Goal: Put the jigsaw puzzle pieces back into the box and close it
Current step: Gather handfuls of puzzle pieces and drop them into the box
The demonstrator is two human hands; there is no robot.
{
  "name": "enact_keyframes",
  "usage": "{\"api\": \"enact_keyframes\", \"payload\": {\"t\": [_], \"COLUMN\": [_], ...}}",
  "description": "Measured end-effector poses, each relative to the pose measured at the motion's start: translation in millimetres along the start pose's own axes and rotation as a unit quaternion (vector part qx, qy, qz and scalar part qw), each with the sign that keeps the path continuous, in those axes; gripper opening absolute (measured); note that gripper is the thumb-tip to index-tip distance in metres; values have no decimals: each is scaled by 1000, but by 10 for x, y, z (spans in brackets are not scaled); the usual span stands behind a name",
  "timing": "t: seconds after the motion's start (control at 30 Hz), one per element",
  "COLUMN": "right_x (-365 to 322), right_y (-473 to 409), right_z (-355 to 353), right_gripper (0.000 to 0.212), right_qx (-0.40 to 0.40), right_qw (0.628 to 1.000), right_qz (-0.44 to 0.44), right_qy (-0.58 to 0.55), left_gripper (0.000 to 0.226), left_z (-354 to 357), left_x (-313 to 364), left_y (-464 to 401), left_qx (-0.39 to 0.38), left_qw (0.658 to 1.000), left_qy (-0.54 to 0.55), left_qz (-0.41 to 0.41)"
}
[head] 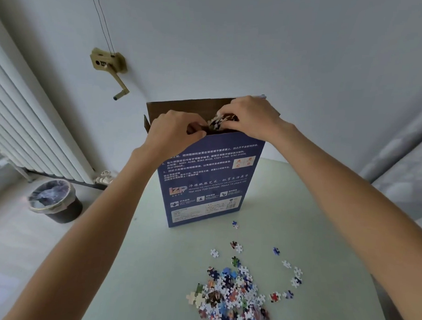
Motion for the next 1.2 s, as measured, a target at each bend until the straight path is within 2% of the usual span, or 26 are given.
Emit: {"api": "enact_keyframes", "payload": {"t": [0.2, 0.4, 0.53, 0.63, 0.73, 0.8, 0.87, 0.97, 1.07, 1.13, 1.2], "right_x": [-26, -113, -160, -207, -331, -446, -565, -745, -813, -809, -731], "right_y": [-87, -123, -62, 42, 398, 805, 1263, 1956, 2656, 3096, 3464], "right_z": [101, 224, 304, 286, 334, 495, 750, 1215, 1697, 1966, 2177], "right_gripper": [30, 19, 22, 21, 19, 23, 23, 20, 21, 28, 35], "right_qx": [55, 86, 109, 177, 280, 304, 287, 219, 110, 20, -50], "right_qw": [995, 989, 984, 976, 954, 942, 941, 945, 936, 919, 891], "right_qz": [18, -32, -44, -25, 24, 83, 127, 187, 286, 351, 413], "right_qy": [-83, -117, -135, -128, -106, -115, -126, -157, -175, -179, -180], "left_gripper": [15, 14, 16, 22, 29, 27, 20, 16, 16, 25, 44], "left_z": [12, 19, 21, 23, 29, 121, 308, 762, 1372, 1782, 2195], "left_x": [-23, -15, -12, 0, 83, 147, 165, 100, -37, -148, -282], "left_y": [75, 109, 130, 167, 335, 528, 748, 1088, 1380, 1522, 1651], "left_qx": [24, 47, 64, 99, 186, 230, 243, 194, 85, -25, -176], "left_qw": [1000, 998, 997, 992, 972, 954, 938, 943, 971, 989, 984], "left_qy": [-5, -13, -25, -48, -56, -19, 37, 102, 113, 77, 1], "left_qz": [19, 33, 45, 69, 130, 191, 244, 250, 190, 125, 25]}}
Point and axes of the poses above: each hand's wrist, its own y-axis away from the middle knuckle, its own z-axis out of the palm, x = y × z, the point moved 2 cm from there along -y, towards the middle knuckle, and after that the axes turned 13 degrees about -z, right-handed, at the moved point
